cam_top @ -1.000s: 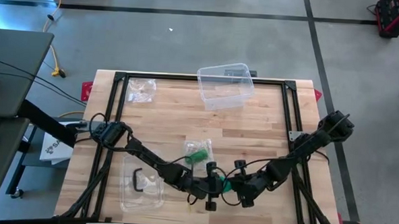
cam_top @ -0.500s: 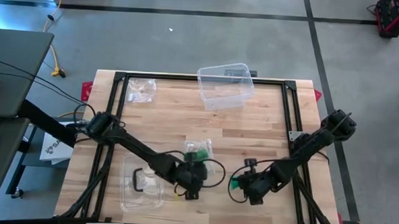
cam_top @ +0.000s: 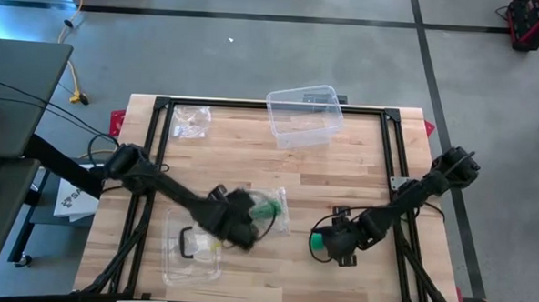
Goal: Roll bandage
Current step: Roll the blue bandage, then open the transparent zip bag
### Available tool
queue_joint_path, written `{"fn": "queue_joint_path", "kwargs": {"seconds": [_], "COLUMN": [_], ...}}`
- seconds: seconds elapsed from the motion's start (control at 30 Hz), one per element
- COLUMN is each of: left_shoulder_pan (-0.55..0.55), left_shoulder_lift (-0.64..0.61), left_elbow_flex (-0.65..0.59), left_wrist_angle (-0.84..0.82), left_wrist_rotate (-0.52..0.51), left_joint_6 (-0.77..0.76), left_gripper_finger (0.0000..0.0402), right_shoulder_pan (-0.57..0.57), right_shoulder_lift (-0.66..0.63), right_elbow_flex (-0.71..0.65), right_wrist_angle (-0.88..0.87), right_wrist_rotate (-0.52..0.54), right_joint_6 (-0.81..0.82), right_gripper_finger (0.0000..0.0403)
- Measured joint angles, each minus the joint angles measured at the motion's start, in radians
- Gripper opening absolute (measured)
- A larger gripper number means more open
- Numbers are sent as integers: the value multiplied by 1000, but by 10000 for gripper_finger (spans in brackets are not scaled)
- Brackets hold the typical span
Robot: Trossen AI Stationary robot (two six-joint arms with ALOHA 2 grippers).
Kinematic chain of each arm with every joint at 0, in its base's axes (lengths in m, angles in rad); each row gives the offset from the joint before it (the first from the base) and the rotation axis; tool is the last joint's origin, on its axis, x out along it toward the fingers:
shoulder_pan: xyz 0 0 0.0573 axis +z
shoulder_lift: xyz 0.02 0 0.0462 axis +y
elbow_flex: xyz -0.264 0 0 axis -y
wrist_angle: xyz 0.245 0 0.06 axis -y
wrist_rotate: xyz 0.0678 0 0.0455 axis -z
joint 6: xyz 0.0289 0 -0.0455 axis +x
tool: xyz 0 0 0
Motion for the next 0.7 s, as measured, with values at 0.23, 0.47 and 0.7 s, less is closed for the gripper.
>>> {"fn": "queue_joint_path", "kwargs": {"seconds": [0.23,0.47,0.7], "left_shoulder_pan": [267,649,1071], "left_shoulder_lift": [-7,-170,-320], "left_elbow_flex": [0,-94,-358], "left_wrist_angle": [-67,-193,139], "left_wrist_rotate": [91,107,168], "left_joint_6": [216,337,578], "left_gripper_finger": [192,189,186], "right_shoulder_pan": [-56,-52,-47], "right_shoulder_lift": [-73,-339,-564], "right_elbow_flex": [1,2,2], "right_wrist_angle": [-135,-256,-152], "right_wrist_rotate": [-65,57,335], "right_joint_6": [-87,-85,-165], "right_gripper_finger": [259,261,261]}}
